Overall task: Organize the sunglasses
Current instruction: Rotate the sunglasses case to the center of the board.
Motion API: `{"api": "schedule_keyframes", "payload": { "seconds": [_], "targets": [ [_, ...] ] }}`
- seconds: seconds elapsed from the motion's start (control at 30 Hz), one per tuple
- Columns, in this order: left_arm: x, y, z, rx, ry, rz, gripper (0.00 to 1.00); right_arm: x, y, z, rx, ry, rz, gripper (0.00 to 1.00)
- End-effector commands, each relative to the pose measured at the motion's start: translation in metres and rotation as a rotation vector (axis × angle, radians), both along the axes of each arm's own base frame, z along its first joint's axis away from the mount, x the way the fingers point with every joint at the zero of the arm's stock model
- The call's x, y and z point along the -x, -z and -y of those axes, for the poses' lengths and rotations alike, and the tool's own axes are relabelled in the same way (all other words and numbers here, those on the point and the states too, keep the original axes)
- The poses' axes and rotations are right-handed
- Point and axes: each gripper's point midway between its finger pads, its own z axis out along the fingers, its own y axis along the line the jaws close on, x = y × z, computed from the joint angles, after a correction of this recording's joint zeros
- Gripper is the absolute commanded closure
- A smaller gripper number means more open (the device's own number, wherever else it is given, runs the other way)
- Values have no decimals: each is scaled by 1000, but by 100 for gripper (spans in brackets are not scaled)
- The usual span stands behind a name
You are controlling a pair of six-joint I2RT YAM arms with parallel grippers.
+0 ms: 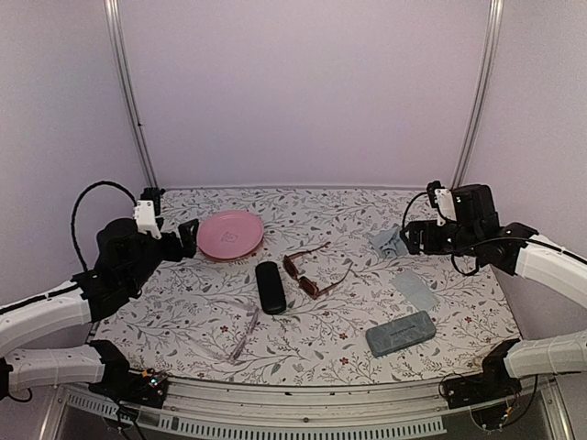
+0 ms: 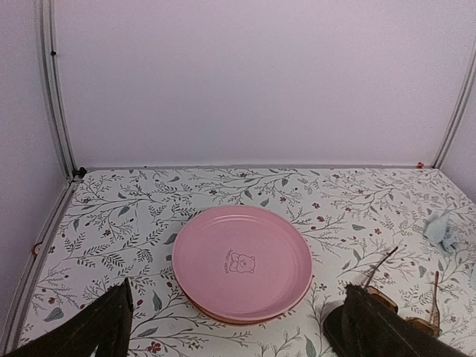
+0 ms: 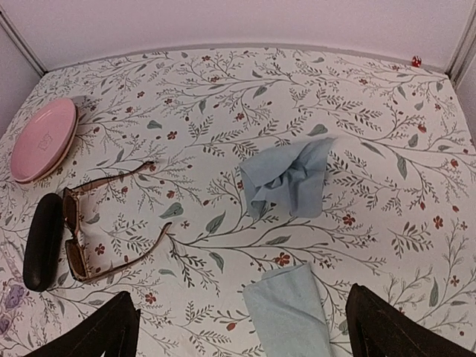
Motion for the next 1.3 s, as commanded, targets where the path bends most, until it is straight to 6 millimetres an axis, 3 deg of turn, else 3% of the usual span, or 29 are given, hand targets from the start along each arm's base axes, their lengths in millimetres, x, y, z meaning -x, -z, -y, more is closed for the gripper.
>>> {"api": "schedule_keyframes", "payload": {
  "seconds": [0.0,0.17,0.33,0.77,1.03,1.27],
  "targets": [
    [1,-5,-2,31,-12,29,1,24,30,12,17,122,-160,1],
    [0,-6,1,41,-2,30,1,57,73,18,-8,263,-332,1],
    [2,-3,4,54,8,21,1,98,111,12,-38,358,-470,1],
    [3,2,18,94,60,2,1,173,141,-3,-48,468,-631,1],
    [4,-4,22,93,78,12,1,189,154,-3,-86,517,-676,1],
    [7,0,19,88,69,13,1,183,158,-12,-148,504,-657,1]
  ]
}}
